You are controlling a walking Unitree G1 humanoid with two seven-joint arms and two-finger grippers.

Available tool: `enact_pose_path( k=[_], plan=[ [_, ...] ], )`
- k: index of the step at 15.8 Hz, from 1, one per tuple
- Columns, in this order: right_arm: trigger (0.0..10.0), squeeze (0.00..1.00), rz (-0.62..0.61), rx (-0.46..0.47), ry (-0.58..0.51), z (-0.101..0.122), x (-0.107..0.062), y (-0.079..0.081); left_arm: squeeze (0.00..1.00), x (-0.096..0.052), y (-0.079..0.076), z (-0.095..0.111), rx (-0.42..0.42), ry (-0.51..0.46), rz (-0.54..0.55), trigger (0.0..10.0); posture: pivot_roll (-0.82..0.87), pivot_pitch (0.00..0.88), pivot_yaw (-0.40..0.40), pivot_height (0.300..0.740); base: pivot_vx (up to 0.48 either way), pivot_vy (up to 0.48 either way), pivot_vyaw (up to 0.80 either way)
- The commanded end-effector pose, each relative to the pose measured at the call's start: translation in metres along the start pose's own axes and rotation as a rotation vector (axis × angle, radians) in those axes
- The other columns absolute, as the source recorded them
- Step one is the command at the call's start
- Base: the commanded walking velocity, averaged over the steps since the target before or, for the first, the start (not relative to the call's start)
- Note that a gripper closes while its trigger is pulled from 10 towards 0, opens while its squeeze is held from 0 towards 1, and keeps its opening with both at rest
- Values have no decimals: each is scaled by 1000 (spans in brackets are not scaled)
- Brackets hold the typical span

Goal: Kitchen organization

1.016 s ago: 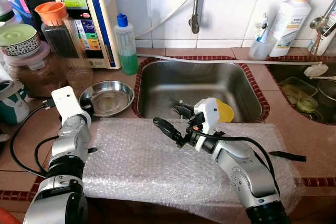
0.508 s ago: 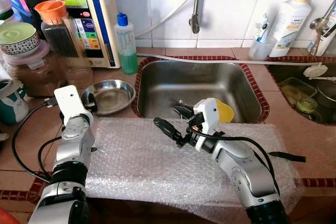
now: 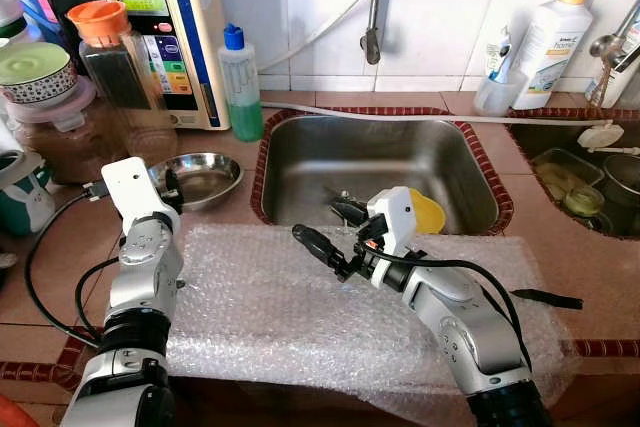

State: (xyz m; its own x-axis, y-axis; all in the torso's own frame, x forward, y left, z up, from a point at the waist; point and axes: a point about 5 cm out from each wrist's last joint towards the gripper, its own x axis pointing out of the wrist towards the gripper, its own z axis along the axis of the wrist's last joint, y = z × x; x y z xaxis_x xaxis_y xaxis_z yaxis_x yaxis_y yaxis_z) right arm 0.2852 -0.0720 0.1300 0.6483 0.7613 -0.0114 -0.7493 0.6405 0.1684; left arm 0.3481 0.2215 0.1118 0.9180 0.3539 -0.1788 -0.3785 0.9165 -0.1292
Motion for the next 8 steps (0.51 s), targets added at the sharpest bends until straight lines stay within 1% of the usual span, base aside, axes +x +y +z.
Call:
enact_pose_path(
  k=[1,5,6,7,8],
  plan=[
    [10000,973,-4,-12,-7,3,1,-2,0,-2,-2,-14,-13,99,-6,0,-38,0,37,740,0,0,0],
    [10000,969,-5,-13,-4,2,2,-2,0,-4,-2,-24,-67,165,-2,0,-38,0,37,740,0,0,0],
    [10000,969,-5,-15,-2,2,2,-2,0,-4,-3,-25,-49,169,-21,0,-38,0,37,740,0,0,0],
    [10000,973,-5,-16,1,2,2,-2,0,-5,-8,-30,-13,189,-68,7765,-38,0,37,740,0,0,0],
    [10000,969,-6,-17,1,2,2,-2,1000,-7,-11,-30,-18,190,-91,10000,-39,0,37,740,0,0,0]
  ],
)
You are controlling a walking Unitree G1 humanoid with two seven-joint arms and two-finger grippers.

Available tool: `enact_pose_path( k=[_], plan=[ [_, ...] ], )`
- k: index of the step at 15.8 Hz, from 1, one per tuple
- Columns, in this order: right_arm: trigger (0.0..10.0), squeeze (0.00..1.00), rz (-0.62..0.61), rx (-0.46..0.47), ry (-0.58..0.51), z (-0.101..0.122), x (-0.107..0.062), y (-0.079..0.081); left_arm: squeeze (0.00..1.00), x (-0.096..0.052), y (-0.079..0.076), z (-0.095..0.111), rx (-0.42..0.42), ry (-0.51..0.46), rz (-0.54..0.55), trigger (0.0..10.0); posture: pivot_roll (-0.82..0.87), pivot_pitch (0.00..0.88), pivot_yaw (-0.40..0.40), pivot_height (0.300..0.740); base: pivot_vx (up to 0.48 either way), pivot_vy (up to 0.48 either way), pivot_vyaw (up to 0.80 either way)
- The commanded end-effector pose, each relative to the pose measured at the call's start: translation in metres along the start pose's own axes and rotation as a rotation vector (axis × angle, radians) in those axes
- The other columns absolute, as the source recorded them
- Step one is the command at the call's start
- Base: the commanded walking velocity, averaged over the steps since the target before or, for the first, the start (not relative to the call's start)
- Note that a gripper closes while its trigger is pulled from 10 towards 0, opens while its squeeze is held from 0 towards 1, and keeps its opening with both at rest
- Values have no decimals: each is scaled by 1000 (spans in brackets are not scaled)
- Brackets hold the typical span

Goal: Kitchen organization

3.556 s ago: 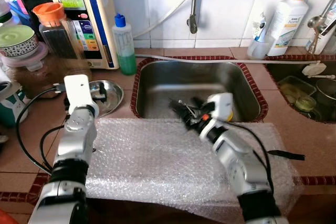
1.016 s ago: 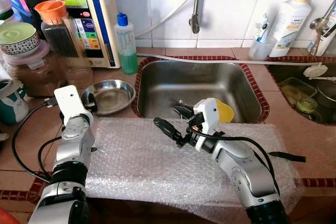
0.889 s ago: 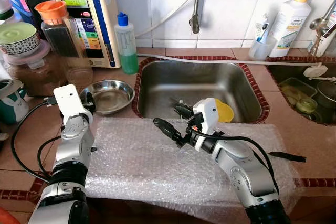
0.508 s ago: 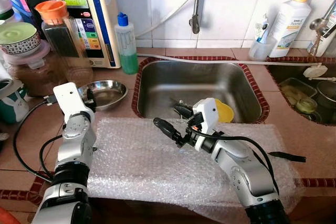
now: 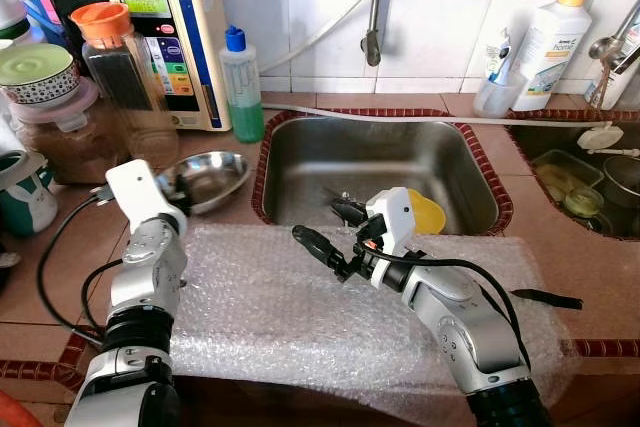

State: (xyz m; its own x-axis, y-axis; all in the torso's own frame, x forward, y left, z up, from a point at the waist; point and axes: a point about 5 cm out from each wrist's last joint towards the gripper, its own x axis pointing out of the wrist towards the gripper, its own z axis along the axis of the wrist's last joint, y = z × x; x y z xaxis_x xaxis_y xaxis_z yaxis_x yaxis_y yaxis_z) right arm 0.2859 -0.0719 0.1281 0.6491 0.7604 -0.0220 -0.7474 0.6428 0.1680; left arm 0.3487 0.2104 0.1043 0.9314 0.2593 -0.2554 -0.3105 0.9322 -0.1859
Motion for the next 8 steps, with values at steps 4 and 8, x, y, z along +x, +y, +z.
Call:
enact_pose_path(
  k=[4,8],
  plan=[
    [10000,973,-15,-21,-12,4,1,-3,1000,-5,-4,-19,8,82,-18,10000,-39,0,37,740,0,0,0],
    [10000,976,-32,-25,-17,4,2,-5,1000,-5,-7,-6,26,26,-26,10000,-39,0,39,740,0,0,0]
  ],
)
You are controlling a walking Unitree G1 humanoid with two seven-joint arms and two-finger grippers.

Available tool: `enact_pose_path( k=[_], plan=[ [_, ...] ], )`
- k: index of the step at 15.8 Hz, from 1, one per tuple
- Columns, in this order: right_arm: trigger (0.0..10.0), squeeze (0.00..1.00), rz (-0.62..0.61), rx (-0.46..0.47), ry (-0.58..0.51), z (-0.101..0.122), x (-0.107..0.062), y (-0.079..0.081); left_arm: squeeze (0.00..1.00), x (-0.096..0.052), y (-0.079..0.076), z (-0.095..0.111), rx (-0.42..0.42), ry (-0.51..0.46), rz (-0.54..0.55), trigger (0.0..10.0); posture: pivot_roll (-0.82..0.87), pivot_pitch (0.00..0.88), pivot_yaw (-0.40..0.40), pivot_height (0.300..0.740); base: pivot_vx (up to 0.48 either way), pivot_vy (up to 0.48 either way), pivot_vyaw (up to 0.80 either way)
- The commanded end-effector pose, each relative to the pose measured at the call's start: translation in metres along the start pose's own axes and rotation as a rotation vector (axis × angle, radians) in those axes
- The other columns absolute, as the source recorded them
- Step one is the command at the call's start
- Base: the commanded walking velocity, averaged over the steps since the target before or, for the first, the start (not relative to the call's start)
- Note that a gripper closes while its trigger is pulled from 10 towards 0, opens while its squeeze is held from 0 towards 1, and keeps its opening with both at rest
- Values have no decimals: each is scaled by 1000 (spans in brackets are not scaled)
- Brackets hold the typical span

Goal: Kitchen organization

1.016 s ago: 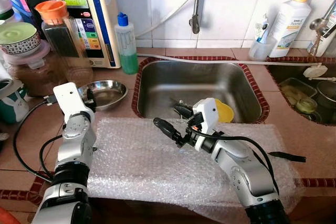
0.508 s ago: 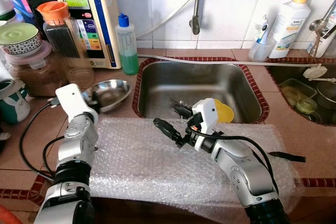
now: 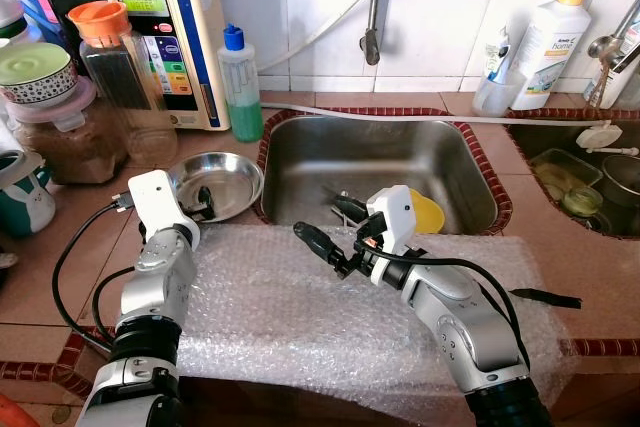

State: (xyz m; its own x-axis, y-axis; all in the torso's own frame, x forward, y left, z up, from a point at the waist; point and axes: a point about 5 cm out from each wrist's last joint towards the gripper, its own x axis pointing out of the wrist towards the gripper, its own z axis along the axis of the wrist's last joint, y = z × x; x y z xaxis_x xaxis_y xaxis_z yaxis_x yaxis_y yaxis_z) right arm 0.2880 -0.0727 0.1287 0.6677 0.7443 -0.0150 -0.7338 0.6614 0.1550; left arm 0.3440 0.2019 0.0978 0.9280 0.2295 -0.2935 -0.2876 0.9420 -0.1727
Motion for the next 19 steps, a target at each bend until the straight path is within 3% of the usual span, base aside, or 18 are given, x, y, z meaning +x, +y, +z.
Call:
enact_pose_path(
  k=[1,4,5,9,10,12,13,14,15,16,19],
  plan=[
    [10000,976,-10,-13,-6,3,1,-4,1000,0,-4,5,-32,31,-8,10000,-38,0,38,740,0,0,0],
    [10000,976,-11,-18,-8,4,1,-4,1000,0,-2,9,-91,130,17,10000,-37,0,37,740,0,0,0],
    [10000,976,-11,-17,-9,4,2,-4,0,0,-3,15,-106,117,11,10000,-36,0,36,740,0,0,0],
    [10000,976,-13,-17,-9,3,2,-3,0,-4,-3,29,-120,104,8,10000,-32,0,38,740,0,0,0],
    [10000,980,-13,-16,-12,3,2,-3,0,-5,-2,31,-86,107,12,10000,-32,0,38,740,0,0,0],
    [10000,976,-16,-16,-13,3,2,-3,0,-6,3,40,60,14,13,10000,-32,0,43,740,0,0,0],
    [10000,980,-24,-19,-14,3,2,-4,0,-8,13,54,230,-125,76,10000,-33,0,43,740,0,0,0],
    [10000,980,-26,-18,-15,3,2,-4,0,-9,17,56,232,-143,110,10000,-32,0,40,740,0,0,0],
    [10000,980,-26,-19,-14,3,2,-4,0,-9,17,46,127,-61,112,10000,-31,0,39,740,0,0,0],
    [10000,980,-24,-19,-13,3,2,-4,0,-10,14,43,120,-46,107,10000,-31,0,39,740,0,0,0],
    [10000,980,-23,-24,-12,4,2,-5,0,-8,-3,27,46,65,24,10000,-33,0,36,740,0,0,0]
  ],
)
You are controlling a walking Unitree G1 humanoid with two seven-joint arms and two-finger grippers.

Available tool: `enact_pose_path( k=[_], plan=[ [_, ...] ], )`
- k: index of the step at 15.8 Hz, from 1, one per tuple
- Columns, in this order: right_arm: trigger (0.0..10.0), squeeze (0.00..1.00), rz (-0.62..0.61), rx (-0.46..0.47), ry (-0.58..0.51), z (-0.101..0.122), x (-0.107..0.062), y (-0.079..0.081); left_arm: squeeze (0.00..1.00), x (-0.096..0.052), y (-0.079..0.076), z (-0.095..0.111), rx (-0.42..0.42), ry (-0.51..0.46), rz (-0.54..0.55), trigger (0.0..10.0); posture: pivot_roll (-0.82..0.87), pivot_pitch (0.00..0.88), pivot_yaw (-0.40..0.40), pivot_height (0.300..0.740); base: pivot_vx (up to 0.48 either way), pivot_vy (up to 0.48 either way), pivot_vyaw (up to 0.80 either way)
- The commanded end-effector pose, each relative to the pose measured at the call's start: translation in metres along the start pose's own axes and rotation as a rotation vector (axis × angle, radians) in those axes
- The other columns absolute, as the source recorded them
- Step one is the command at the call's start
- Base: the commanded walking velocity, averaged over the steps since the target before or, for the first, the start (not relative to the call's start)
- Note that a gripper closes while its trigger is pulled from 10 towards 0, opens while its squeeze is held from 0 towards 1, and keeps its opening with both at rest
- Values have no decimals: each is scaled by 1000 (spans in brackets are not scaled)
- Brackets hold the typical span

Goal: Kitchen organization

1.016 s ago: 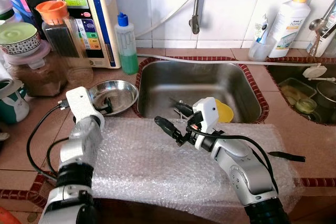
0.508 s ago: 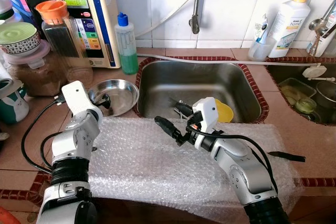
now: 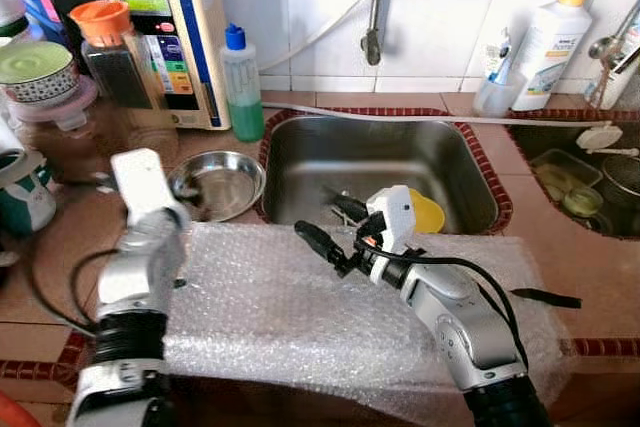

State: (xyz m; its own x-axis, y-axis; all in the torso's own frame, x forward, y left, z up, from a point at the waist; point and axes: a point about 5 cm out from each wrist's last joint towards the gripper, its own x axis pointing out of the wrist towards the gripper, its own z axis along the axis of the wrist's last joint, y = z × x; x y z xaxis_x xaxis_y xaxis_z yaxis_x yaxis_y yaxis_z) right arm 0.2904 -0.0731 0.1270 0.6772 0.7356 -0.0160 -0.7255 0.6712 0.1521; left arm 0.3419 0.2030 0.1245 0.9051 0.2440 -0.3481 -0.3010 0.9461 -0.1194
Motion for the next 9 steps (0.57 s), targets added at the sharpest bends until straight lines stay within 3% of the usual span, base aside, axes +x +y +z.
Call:
enact_pose_path(
  k=[1,3,4,5,9],
  plan=[
    [10000,976,-10,-23,-12,6,1,-3,0,2,-5,-5,-7,47,-39,10000,-33,0,36,740,0,0,0],
    [10000,976,-15,-25,-16,7,1,-3,0,3,-6,-17,-14,106,-45,10000,-42,0,46,740,0,0,0],
    [10000,976,-18,-24,-18,7,1,-3,0,4,-2,-21,-29,117,-23,745,-44,0,48,740,0,0,0],
    [10000,976,-20,-23,-19,6,0,-3,0,4,3,-27,-51,137,-5,0,-46,0,49,740,0,0,0],
    [10000,976,-23,-23,-19,6,0,-3,0,5,15,-38,-85,180,33,0,-43,0,47,740,0,0,0]
  ],
)
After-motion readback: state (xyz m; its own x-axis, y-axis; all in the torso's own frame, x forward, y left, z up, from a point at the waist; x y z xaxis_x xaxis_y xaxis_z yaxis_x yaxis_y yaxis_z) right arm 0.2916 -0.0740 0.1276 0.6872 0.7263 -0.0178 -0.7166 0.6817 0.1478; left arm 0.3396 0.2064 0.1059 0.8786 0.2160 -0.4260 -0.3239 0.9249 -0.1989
